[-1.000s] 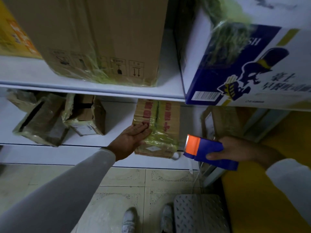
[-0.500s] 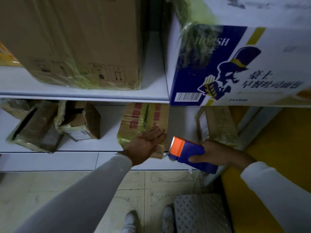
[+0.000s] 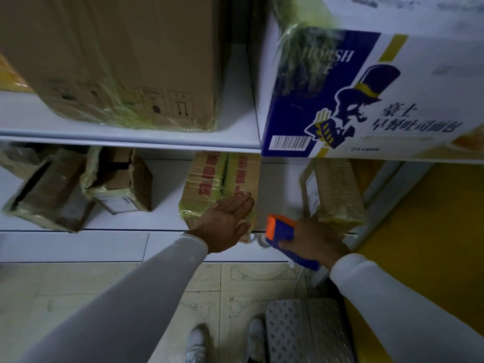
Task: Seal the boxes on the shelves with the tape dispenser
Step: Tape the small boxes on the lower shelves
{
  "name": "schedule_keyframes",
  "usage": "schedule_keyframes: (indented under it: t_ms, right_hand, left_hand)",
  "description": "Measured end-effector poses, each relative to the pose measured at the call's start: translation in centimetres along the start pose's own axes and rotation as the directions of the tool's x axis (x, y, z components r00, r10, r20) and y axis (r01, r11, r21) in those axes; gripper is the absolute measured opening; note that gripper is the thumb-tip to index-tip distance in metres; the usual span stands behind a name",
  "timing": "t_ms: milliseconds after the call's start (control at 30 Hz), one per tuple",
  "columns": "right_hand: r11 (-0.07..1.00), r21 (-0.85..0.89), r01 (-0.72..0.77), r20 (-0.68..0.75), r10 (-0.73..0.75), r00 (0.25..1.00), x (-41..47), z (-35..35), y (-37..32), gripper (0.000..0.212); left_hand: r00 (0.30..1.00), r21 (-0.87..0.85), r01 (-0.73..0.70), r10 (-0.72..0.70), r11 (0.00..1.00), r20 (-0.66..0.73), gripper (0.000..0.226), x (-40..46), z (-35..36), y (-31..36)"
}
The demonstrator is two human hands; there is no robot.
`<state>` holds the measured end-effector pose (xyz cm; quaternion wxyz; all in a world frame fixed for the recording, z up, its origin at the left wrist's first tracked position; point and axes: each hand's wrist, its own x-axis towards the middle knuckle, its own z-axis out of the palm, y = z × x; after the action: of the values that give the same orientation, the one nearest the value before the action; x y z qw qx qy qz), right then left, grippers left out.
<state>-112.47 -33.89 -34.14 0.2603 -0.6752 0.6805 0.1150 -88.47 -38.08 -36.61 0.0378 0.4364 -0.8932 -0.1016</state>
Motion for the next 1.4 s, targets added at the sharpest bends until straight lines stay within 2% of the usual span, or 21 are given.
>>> schedule_keyframes:
  t_ms: [67, 133, 200, 300, 500, 633, 733, 833, 933, 1033, 1200, 1267, 1400]
  right_hand:
    - [0.997, -0.044, -0.068, 0.011, 0.069, 0.998, -0.1, 1.3, 0.0, 0.042]
    - [0.993, 0.061, -0.1, -0.008, 0.101, 0.995, -0.1, 1.7, 0.1, 0.043]
    - [0.988, 0.138, -0.075, -0.072, 0.085, 0.994, -0.2, 1.2, 0.4, 0.046]
    - [0.992, 0.124, -0.023, -0.132, 0.04, 0.99, -0.5, -0.3, 0.7, 0.05]
    - [0.992, 0.124, -0.02, -0.112, 0.034, 0.993, -0.7, -1.2, 1.3, 0.051]
    - [0.988, 0.151, -0.019, -0.146, 0.042, 0.988, -1.2, -1.4, 1.8, 0.046]
    - [0.986, 0.169, -0.006, -0.167, 0.034, 0.985, -1.5, -2.1, 2.8, 0.046]
    - [0.97, 0.238, 0.049, -0.185, -0.004, 0.983, -1.5, -2.9, 3.6, 0.045]
    - [0.947, 0.305, 0.097, -0.212, -0.032, 0.977, -1.4, -3.4, 3.6, 0.041]
    - [0.906, 0.395, 0.15, -0.237, -0.058, 0.97, -1.6, -4.0, 2.5, 0.039]
    - [0.848, 0.466, 0.253, -0.264, -0.14, 0.954, -2.4, -5.8, -1.5, 0.036]
    - [0.838, 0.483, 0.252, -0.26, -0.137, 0.956, -2.8, -6.0, -4.2, 0.036]
    - [0.888, 0.403, 0.222, -0.267, -0.118, 0.957, -3.3, -5.2, -11.1, 0.039]
  left_hand:
    - [0.999, -0.024, 0.013, -0.012, 1.0, 0.03, 0.061, -0.1, -0.2, 0.2]
    - [0.998, -0.042, 0.053, -0.052, 0.998, 0.024, 0.064, 0.1, -0.3, 0.4]
    - [0.993, -0.072, 0.12, -0.119, 0.99, 0.015, 0.069, 0.4, -0.4, 0.9]
    - [0.979, -0.077, 0.205, -0.206, 0.976, -0.008, 0.075, 1.0, -0.3, 2.0]
    - [0.909, -0.02, 0.414, -0.414, 0.91, -0.04, 0.074, 2.7, 0.9, 4.2]
    - [0.897, 0.03, 0.437, -0.434, 0.899, -0.082, 0.074, 3.2, 1.4, 4.5]
    - [0.902, -0.01, 0.43, -0.431, 0.903, -0.019, 0.079, 3.5, 1.1, 4.1]
    - [0.938, -0.154, 0.347, -0.345, 0.925, 0.036, 0.083, 2.7, -0.3, 2.9]
    - [0.959, -0.328, 0.262, -0.283, 0.908, -0.015, 0.072, 0.6, -1.9, 1.8]
    - [0.968, -0.309, 0.219, -0.245, 0.925, -0.047, 0.069, -2.1, -2.9, 0.5]
    - [0.957, -0.262, 0.22, -0.26, 0.94, -0.126, 0.066, -6.4, -4.6, -3.7]
    - [0.949, -0.245, 0.257, -0.291, 0.935, -0.118, 0.064, -8.4, -4.9, -5.9]
    - [0.916, -0.198, 0.362, -0.387, 0.911, -0.107, 0.066, -13.5, -5.1, -10.8]
